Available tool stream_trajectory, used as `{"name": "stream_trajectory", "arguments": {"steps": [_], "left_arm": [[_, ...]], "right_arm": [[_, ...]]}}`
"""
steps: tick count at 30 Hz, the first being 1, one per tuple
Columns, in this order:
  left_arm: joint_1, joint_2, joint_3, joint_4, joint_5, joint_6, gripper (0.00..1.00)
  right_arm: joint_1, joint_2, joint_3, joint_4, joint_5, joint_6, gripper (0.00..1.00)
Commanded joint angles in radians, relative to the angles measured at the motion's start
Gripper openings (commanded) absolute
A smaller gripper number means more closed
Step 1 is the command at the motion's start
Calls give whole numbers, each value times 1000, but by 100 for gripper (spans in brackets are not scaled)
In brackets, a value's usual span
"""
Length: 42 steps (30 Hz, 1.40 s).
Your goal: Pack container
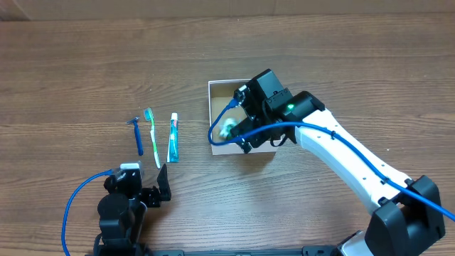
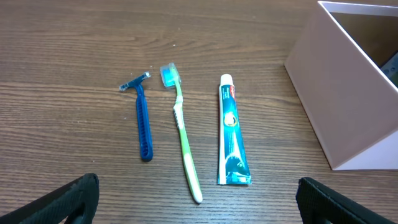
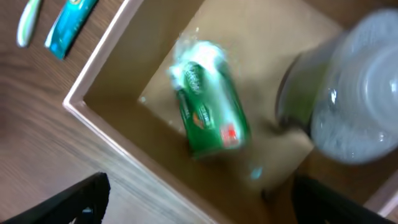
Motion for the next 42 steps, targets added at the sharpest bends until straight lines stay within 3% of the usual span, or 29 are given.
{"name": "stream_trajectory", "arguments": {"steps": [1, 7, 11, 14, 19, 24, 32, 35, 42], "left_arm": [[6, -11, -4, 3, 15, 12, 100], [6, -11, -4, 74, -43, 35, 100], [5, -11, -4, 106, 77, -45, 100], [5, -11, 1, 230, 205, -171, 100], [6, 74, 122, 151, 134, -195, 100], [8, 475, 482, -67, -32, -69, 100], [52, 1077, 993, -368, 14, 2, 100], [57, 1197, 1013, -371, -74, -21, 100], [136, 1473, 1013, -355, -90, -128, 100]], "right_arm": [[1, -112, 83, -68, -14, 177, 100], [-97, -251, 88, -180, 32, 467, 100], [-255, -254, 82, -206, 39, 514, 100], [-435, -248, 64, -191, 35, 563, 100], [-627, -222, 64, -187, 39, 572, 100], [-706, -196, 64, -187, 39, 572, 100], [-706, -195, 64, -187, 39, 572, 100], [-706, -195, 64, -187, 39, 572, 100], [-706, -195, 64, -187, 39, 572, 100]]}}
